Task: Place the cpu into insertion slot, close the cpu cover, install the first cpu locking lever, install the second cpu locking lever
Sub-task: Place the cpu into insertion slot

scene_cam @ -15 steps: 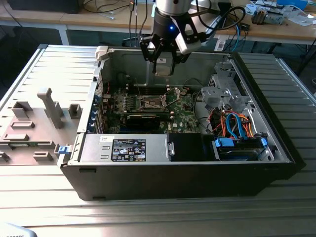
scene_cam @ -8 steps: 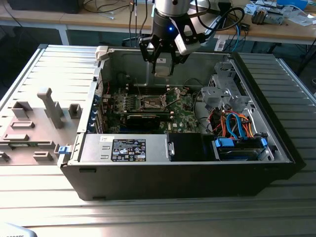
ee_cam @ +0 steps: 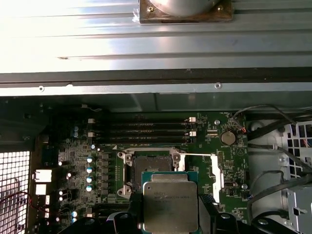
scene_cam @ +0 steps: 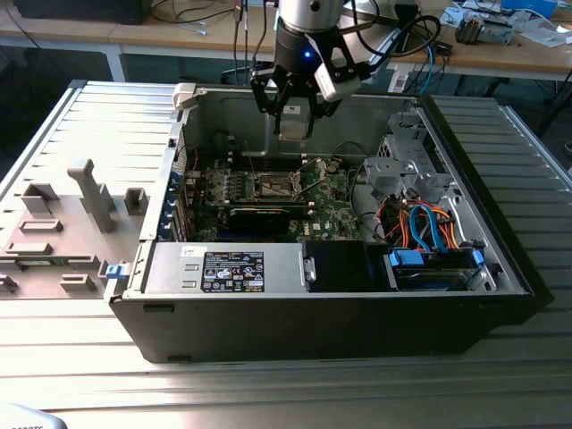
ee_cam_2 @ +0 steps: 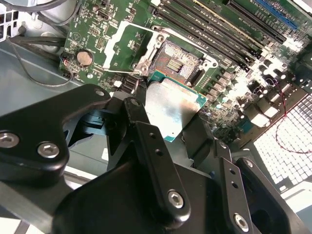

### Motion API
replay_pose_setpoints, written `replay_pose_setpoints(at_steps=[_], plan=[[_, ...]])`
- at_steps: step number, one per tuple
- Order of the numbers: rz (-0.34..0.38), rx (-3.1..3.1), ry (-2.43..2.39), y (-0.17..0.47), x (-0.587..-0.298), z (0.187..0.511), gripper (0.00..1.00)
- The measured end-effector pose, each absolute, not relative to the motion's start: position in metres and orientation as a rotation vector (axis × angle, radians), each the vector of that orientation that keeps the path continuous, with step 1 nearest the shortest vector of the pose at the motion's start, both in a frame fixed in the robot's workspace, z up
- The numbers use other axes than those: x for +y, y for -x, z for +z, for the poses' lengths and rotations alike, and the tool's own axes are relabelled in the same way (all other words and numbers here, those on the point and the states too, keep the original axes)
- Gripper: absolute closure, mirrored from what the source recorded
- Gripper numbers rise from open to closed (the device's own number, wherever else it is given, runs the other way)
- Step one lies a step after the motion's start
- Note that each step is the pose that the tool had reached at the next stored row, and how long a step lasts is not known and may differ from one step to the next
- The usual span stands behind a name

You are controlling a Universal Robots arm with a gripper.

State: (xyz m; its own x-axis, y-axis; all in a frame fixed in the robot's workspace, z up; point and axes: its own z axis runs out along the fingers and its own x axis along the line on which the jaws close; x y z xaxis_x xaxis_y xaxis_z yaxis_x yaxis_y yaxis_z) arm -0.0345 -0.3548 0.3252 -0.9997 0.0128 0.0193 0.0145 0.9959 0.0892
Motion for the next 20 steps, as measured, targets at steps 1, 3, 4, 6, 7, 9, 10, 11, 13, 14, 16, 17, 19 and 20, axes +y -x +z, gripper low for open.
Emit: replay_pose_setpoints(at_steps=[1, 3, 4, 6, 7, 9, 10, 11, 13, 14, 16, 17, 19, 20], plan=[[-0.14, -3.12, 0.021, 0.0347, -0.3548, 0.3249, 0.46], [-0.14, -3.12, 0.021, 0.0349, -0.3548, 0.3245, 0.46], [-0.14, -3.12, 0.021, 0.035, -0.3548, 0.3243, 0.46], [-0.14, -3.12, 0.02, 0.0352, -0.3548, 0.3238, 0.46], [-0.14, -3.12, 0.02, 0.0353, -0.3548, 0.3236, 0.46], [-0.14, -3.12, 0.02, 0.0353, -0.3548, 0.3232, 0.46], [-0.14, -3.12, 0.02, 0.0354, -0.3548, 0.323, 0.46], [-0.14, -3.12, 0.02, 0.0354, -0.3548, 0.3228, 0.46], [-0.14, -3.12, 0.02, 0.0355, -0.3548, 0.3224, 0.46], [-0.14, -3.12, 0.02, 0.0356, -0.3548, 0.3222, 0.46], [-0.14, -3.12, 0.02, 0.0357, -0.3548, 0.3218, 0.46], [-0.14, -3.12, 0.02, 0.0357, -0.3548, 0.3217, 0.46], [-0.14, -3.12, 0.02, 0.0358, -0.3548, 0.3213, 0.46], [-0.14, -3.12, 0.02, 0.0359, -0.3548, 0.3212, 0.46]])
